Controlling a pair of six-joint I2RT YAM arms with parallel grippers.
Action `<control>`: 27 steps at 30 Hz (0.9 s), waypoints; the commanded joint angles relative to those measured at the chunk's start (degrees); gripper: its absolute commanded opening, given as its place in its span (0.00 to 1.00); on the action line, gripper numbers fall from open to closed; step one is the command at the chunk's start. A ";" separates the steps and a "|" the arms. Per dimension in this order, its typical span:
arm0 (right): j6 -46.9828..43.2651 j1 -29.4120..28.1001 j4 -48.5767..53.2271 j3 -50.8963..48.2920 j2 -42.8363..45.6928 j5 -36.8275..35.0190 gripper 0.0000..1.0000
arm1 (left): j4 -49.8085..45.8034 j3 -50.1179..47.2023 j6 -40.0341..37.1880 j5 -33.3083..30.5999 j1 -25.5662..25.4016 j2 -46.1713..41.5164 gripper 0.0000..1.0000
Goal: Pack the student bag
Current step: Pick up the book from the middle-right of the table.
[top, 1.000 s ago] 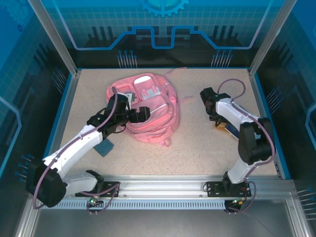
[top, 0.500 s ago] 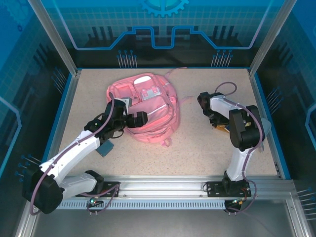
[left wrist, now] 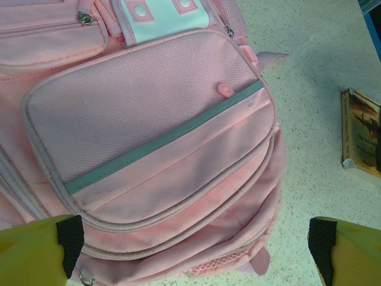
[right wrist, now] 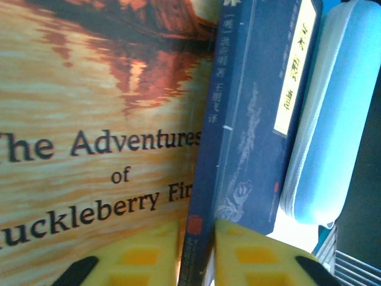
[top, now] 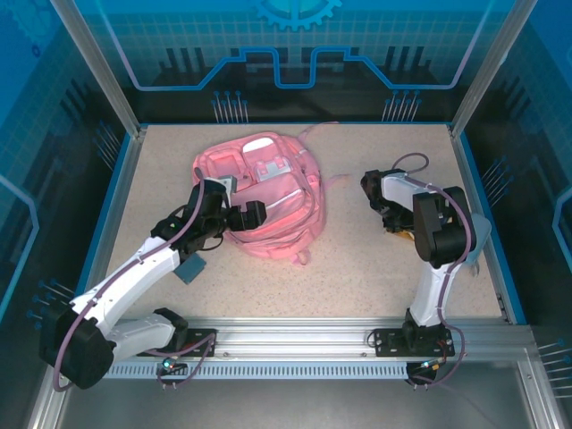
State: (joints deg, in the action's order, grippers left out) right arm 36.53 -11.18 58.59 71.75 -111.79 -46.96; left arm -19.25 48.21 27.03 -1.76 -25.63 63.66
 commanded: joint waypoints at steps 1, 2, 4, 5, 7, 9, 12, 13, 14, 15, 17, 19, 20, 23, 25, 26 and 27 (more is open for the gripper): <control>-1.58 0.31 -1.00 0.36 1.28 3.92 0.11 | -0.96 -0.21 0.69 -0.60 0.58 -1.34 0.99; -2.66 0.08 -2.33 -0.16 2.37 5.83 0.07 | -0.97 -0.13 0.73 -0.45 0.61 -1.35 0.99; -4.95 -0.98 -5.20 -1.42 5.11 10.46 0.04 | -0.96 -0.09 0.88 -0.37 0.65 -1.34 0.99; -5.72 -1.76 -6.20 -1.84 6.47 12.56 0.04 | -0.88 -0.04 1.00 -0.24 0.67 -1.35 0.99; -6.91 -4.38 -7.26 -2.16 8.80 15.64 0.04 | -0.61 0.05 1.38 0.08 0.77 -1.18 0.99; -7.58 -7.00 -7.13 -1.88 10.66 18.10 0.04 | -0.39 0.35 1.73 0.66 0.77 -0.93 0.99; -7.21 -10.45 -6.01 -1.30 13.75 19.44 0.04 | -0.22 0.85 2.42 1.97 0.76 -0.30 0.99; -6.86 -11.37 -5.63 -1.11 14.85 19.18 0.04 | 0.02 0.92 2.62 2.65 0.78 -0.05 0.99; -6.49 -12.43 -5.10 -1.00 16.18 18.76 0.04 | 0.34 1.01 2.97 3.46 0.75 0.32 0.99; -6.32 -13.49 -4.63 -0.77 17.65 18.21 0.04 | 0.84 1.10 3.26 4.41 0.76 0.71 0.99; -6.12 -15.25 -3.67 -0.06 20.22 16.51 0.04 | 1.77 1.19 4.26 6.25 0.75 1.77 0.99; -7.78 -17.24 -4.31 0.31 23.19 16.14 0.03 | 3.23 1.36 5.69 8.54 0.75 2.95 0.99; -9.04 -18.48 -5.01 0.48 24.68 16.61 0.03 | 4.30 1.37 6.82 9.84 0.75 3.77 0.99; -13.91 -22.70 -9.34 0.03 28.68 19.91 0.00 | 9.08 1.41 11.20 14.67 0.75 6.50 0.99; -17.10 -25.04 -13.58 -1.23 31.21 23.90 0.00 | 12.10 1.88 14.44 17.59 0.67 8.57 0.99; -18.57 -25.88 -16.00 -2.51 32.51 26.12 0.00 | 13.50 2.18 16.07 18.45 0.67 9.57 0.98; -19.72 -26.53 -18.60 -3.80 33.83 28.64 0.00 | 14.86 2.45 17.90 18.97 0.67 10.50 0.98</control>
State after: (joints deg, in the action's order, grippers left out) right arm 22.94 -35.55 48.38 69.89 -81.47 -25.67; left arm -10.66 48.38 38.17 11.53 -25.28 72.20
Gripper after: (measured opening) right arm 0.077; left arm 0.985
